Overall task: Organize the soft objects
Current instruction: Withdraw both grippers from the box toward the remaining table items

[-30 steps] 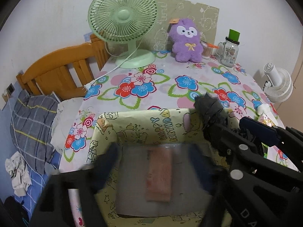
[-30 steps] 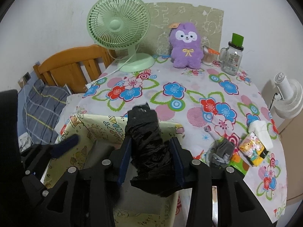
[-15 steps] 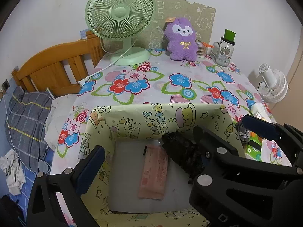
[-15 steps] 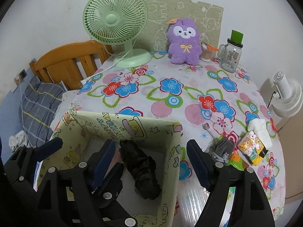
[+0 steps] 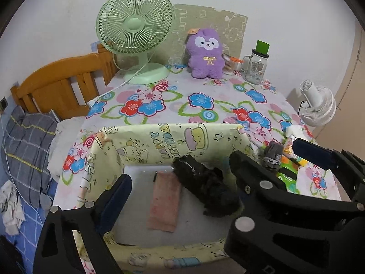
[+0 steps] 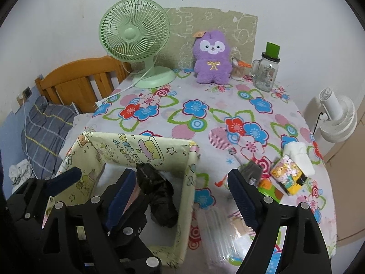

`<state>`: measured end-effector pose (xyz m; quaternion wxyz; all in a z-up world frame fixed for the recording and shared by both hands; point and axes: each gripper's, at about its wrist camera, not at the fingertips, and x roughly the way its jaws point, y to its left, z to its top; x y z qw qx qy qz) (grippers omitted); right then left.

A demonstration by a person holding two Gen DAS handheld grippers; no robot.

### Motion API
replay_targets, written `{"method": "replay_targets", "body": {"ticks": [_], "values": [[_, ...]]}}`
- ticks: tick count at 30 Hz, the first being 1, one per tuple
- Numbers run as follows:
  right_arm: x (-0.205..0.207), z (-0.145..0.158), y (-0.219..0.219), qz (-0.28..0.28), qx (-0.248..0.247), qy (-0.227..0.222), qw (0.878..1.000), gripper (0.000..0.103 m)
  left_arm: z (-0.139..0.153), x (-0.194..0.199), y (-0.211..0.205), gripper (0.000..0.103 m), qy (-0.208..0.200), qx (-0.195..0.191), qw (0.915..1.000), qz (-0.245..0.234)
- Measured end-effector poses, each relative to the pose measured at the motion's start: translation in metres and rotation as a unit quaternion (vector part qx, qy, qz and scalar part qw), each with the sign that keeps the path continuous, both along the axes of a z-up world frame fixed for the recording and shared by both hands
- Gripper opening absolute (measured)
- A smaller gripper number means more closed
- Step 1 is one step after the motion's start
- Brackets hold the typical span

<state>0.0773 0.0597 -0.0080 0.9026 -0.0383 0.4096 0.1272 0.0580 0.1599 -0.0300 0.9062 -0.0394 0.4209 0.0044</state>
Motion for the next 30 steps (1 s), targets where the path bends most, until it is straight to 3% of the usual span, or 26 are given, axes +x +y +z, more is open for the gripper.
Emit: {"method": "replay_targets", "body": {"ticks": [12,17,30], "values": [[-0.025,0.014,-0.028,-0.006,0.001,-0.022,1.0,0.087,0.014,-0.025,-0.029,0.094,-0.03,0.004,0.9994,-0.014],[-0.032,0.018,-0.042,-0.013,0.003,-0.026,1.0,0.087,0.022,-0.035,-0.047,0.095,-0.05,0.026,0.998,-0.03],[-0.052,0.026,-0.083,-0.035,0.006,-0.041,0.998,0.087,0.029,-0.048,-0.085,0.095,-0.049,0.025,0.9973,-0.05]]}}
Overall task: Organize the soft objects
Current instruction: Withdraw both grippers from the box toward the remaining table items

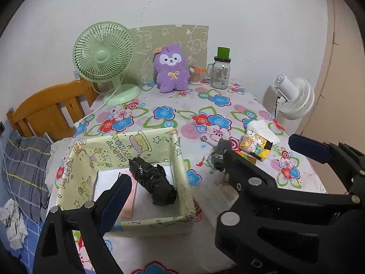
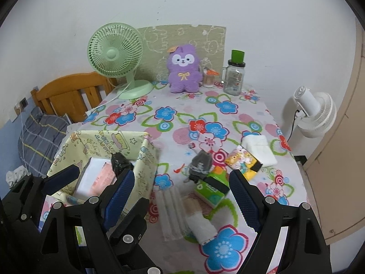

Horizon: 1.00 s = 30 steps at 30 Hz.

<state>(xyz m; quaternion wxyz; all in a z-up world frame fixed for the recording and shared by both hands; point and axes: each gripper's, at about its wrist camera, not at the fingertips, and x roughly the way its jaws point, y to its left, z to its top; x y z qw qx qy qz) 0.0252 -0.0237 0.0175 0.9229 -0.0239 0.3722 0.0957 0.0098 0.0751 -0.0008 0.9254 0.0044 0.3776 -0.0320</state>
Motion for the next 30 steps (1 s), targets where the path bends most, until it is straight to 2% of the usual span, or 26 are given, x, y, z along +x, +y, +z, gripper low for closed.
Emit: {"method": "replay_targets", "body": {"ticks": [7,25,27,30], "values": [[-0.005,0.005,-0.021,-0.01,-0.001,-0.008,1.0,0.087,0.003,0.001,-0.018,0.094,0.005,0.008,1.0,0.0],[-0.006,0.005,-0.084,-0.041,-0.007,-0.025,0.999,0.088,0.004,0.007,-0.081,0.095,-0.013,-0.015,0.9984,-0.053],[-0.004,0.004,-0.09,-0.046,-0.01,-0.029,0.998,0.095,0.003,0.007,-0.089,0.095,-0.022,-0.011,0.9977,-0.063],[-0.004,0.003,-0.099,-0.058,-0.025,-0.045,0.997,0.1,0.001,0.01,-0.098,0.095,-0.022,-0.007,0.9974,-0.069]]}}
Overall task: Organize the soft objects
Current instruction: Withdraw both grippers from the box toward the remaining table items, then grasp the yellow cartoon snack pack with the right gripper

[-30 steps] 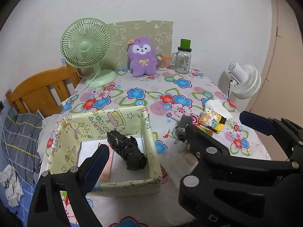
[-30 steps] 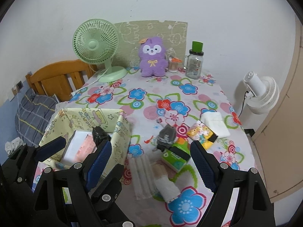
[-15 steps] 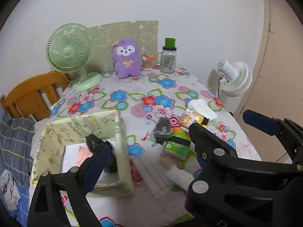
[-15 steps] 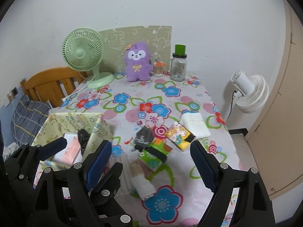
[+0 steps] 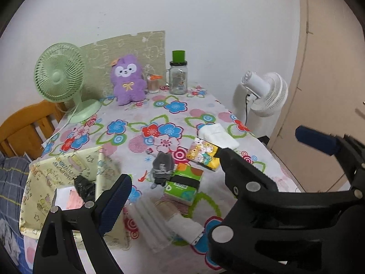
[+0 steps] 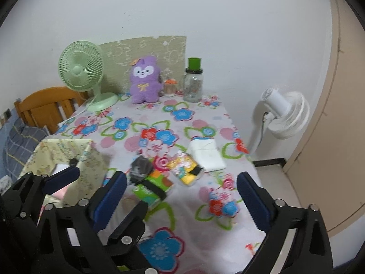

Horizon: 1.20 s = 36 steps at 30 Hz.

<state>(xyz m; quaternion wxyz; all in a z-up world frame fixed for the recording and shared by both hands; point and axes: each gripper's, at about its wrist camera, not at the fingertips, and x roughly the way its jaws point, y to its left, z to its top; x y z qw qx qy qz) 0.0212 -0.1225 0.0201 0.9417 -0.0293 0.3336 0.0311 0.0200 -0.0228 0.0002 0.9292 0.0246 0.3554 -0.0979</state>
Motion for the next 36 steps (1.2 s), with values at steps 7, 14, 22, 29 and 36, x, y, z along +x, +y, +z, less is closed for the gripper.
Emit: {"method": "replay_targets", "body": {"ticks": [7,14,22,29,36], "values": [[0.008,-0.009,-0.018,-0.004,0.004,0.006,1.0,0.101,-0.007,0.005,-0.018,0.095,0.002,0.012,0.9999,-0.002],[0.02,-0.028,-0.03,-0.008,0.001,0.023,1.0,0.101,-0.021,0.014,-0.033,0.095,0.002,0.038,0.9993,0.0],[0.04,-0.046,-0.046,-0.01,0.007,0.031,0.999,0.101,-0.039,0.033,-0.049,0.095,0.013,0.04,0.9991,-0.002],[0.063,-0.065,-0.05,-0.002,-0.007,0.031,0.999,0.101,-0.057,0.054,-0.056,0.092,0.019,0.056,0.9982,0.008],[0.084,-0.089,-0.046,0.01,-0.013,0.049,0.999,0.097,-0.084,0.081,-0.051,0.085,0.064,0.051,0.9966,0.013]]}}
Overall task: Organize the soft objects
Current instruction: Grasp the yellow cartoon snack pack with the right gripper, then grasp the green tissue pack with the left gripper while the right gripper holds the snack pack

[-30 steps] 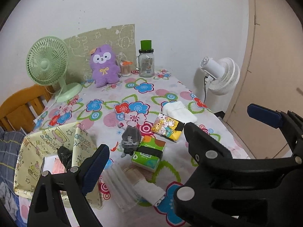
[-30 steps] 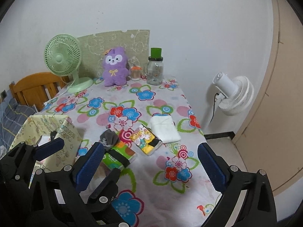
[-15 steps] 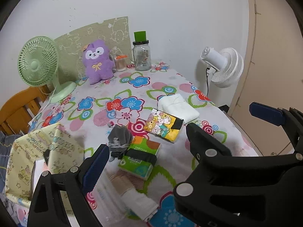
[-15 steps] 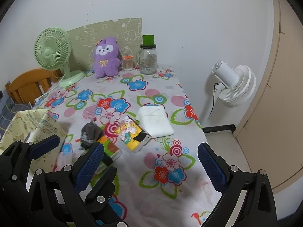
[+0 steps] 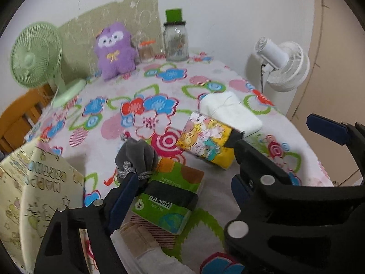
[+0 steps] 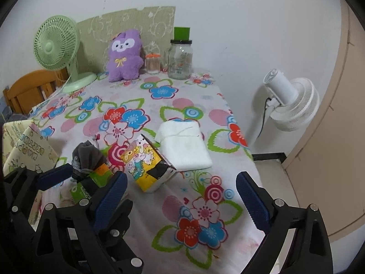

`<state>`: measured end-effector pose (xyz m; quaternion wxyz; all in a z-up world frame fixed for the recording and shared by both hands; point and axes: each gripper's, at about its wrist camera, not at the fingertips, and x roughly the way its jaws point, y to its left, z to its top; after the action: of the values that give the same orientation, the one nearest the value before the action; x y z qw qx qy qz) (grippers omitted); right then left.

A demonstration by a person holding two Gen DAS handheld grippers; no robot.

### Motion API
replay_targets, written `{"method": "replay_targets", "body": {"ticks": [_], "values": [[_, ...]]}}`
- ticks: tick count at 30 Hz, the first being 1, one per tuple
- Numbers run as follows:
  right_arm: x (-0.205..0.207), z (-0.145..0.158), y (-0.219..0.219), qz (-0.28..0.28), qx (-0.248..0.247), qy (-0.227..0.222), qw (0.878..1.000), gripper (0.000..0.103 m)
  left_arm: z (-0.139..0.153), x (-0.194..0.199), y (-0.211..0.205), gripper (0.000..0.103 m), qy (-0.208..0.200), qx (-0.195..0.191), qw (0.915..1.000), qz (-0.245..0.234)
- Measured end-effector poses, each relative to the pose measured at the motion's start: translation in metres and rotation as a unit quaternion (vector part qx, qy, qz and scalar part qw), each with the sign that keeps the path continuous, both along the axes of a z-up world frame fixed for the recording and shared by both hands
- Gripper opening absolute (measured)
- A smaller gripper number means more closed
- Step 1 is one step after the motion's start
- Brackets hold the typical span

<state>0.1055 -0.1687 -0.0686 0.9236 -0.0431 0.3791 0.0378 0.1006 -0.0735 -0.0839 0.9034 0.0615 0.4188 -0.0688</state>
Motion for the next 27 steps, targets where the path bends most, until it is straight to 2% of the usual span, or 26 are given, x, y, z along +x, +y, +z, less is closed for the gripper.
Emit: {"method": "replay_targets", "body": {"ticks": [4,16,20,24,27], "values": [[0.012,-0.009,0.005,0.015,0.008,0.013,1.0,0.095,-0.01,0.009,0.005,0.084,0.018,-0.004,0.9998,0.011],[0.039,-0.034,0.021,0.046,0.015,0.051,0.998,0.08,-0.021,0.018,0.013,0.084,0.018,0.018,0.9995,0.02],[0.046,-0.041,0.026,0.052,0.013,0.067,0.996,0.068,-0.026,0.022,0.018,0.085,0.031,0.011,0.9992,0.021],[0.047,-0.044,0.03,0.057,0.007,0.066,0.996,0.065,-0.028,0.023,0.022,0.085,0.034,0.009,0.999,0.026],[0.044,-0.044,0.036,0.059,-0.015,0.053,0.997,0.06,-0.038,0.028,0.026,0.086,0.068,-0.009,0.9973,0.026]]}}
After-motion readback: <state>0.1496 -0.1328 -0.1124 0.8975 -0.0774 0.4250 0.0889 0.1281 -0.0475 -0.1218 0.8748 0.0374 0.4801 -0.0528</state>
